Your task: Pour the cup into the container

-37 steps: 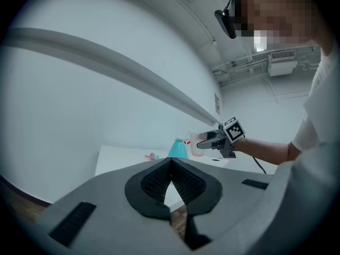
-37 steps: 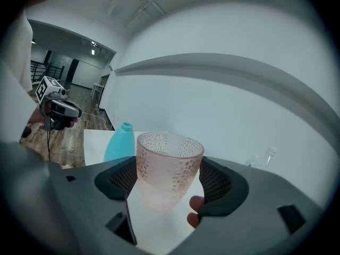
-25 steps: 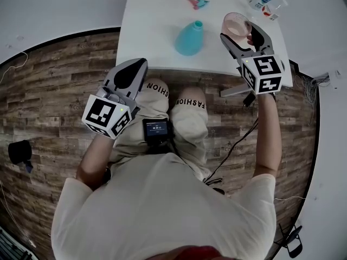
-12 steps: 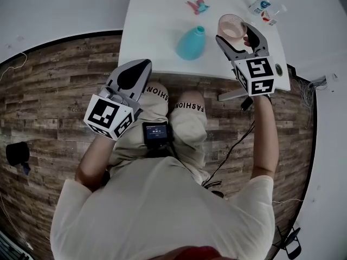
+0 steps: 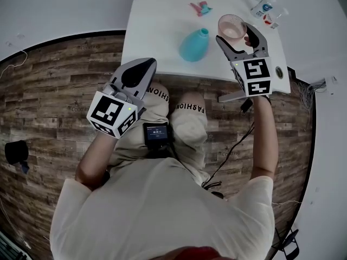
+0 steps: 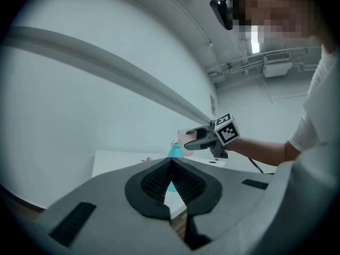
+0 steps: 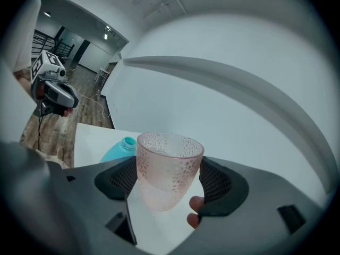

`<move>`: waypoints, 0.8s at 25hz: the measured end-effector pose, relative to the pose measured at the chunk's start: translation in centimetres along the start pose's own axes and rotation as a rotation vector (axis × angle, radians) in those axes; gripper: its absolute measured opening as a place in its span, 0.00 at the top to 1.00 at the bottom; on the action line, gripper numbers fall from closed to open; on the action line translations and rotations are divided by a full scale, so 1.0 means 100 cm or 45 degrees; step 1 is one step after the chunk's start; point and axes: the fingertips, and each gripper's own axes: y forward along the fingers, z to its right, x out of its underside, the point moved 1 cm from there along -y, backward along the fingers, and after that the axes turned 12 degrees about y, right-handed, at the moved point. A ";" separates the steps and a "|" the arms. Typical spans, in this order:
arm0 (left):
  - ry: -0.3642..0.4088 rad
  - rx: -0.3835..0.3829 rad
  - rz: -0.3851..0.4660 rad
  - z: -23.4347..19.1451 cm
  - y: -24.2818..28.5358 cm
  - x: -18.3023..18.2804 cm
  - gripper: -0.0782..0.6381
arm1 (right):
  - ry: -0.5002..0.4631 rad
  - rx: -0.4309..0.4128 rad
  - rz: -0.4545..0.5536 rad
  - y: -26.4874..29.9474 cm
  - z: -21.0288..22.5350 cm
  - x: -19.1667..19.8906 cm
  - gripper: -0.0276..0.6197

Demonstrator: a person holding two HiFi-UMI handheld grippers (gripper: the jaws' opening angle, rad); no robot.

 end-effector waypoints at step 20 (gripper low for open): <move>0.018 0.056 -0.005 0.010 0.012 -0.007 0.87 | -0.188 0.068 -0.035 0.007 -0.003 -0.004 0.39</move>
